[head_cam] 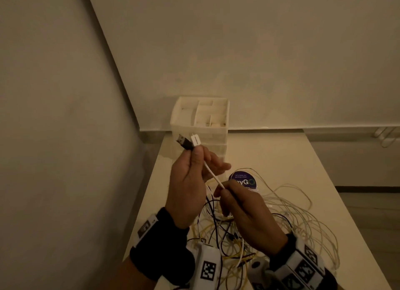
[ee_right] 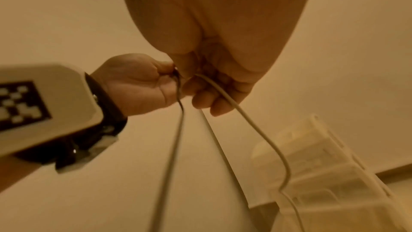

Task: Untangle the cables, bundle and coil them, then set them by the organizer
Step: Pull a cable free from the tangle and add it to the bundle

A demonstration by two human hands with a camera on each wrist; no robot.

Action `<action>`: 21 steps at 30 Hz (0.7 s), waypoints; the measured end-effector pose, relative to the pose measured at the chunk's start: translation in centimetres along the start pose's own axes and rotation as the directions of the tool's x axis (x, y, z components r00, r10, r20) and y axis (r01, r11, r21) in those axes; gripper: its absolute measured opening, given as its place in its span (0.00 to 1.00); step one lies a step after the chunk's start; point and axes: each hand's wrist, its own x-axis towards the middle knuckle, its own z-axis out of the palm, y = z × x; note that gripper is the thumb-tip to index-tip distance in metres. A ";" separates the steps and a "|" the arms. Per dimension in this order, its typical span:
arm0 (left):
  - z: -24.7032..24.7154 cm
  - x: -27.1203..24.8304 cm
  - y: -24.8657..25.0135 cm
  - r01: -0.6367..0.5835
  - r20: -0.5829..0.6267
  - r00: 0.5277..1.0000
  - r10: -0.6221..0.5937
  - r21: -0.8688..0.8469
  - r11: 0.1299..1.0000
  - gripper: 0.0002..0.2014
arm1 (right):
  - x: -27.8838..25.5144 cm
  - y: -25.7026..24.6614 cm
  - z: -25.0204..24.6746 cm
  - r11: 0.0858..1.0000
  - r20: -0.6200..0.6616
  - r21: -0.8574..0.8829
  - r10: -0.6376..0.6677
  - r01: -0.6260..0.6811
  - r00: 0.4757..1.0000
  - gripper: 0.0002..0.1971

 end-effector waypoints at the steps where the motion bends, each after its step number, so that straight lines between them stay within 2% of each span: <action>1: -0.5 0.3 0.4 0.000 -0.001 1.000 0.000 -0.040 0.999 0.17 | 0.2 0.4 0.3 1.000 0.028 0.000 0.002 -0.002 1.000 0.11; 6: -3.8 1.9 2.7 -0.095 -0.160 0.984 0.083 -0.072 0.993 0.16 | 0.0 2.8 1.9 1.000 0.159 0.025 0.010 -0.014 0.987 0.12; 9: -5.4 2.2 3.2 -0.138 -0.219 0.969 0.119 -0.077 0.987 0.16 | 0.2 3.6 3.2 0.999 0.166 0.034 0.007 -0.013 0.986 0.10; 12: -7.0 1.9 4.1 -0.240 -0.257 0.940 0.224 -0.033 0.970 0.15 | 0.9 4.2 4.4 1.000 0.175 -0.013 0.003 0.000 0.985 0.13; 14: -8.9 2.2 5.3 -0.304 -0.294 0.911 0.289 -0.006 0.953 0.15 | 1.0 5.7 5.2 0.997 0.182 -0.073 0.050 -0.038 0.982 0.13; 16: -10.4 3.0 5.4 -0.261 -0.305 0.919 0.249 -0.001 0.965 0.14 | 0.6 7.9 5.2 0.990 0.139 -0.114 0.101 -0.085 0.985 0.14; 17: -10.6 3.2 4.9 -0.194 -0.261 0.946 0.195 0.028 0.981 0.13 | 0.3 8.7 5.0 0.985 0.105 -0.133 0.125 -0.111 0.987 0.15; 18: -10.3 3.1 4.2 -0.126 -0.181 0.972 0.153 0.151 0.980 0.13 | 0.3 9.1 4.7 0.981 0.073 -0.145 0.144 -0.132 0.987 0.17; 19: -9.6 2.7 3.1 -0.096 -0.058 0.991 0.124 0.350 0.932 0.12 | 0.5 9.0 4.3 0.979 0.047 -0.142 0.154 -0.146 0.987 0.19; 20: -8.8 1.8 1.9 -0.123 0.080 0.992 0.095 0.529 0.840 0.11 | 0.8 8.5 4.2 0.981 0.027 -0.126 0.152 -0.148 0.988 0.21; 21: -7.8 1.0 0.4 -0.165 0.188 0.981 0.056 0.637 0.753 0.08 | 1.2 7.8 3.9 0.985 0.003 -0.101 0.137 -0.136 0.991 0.23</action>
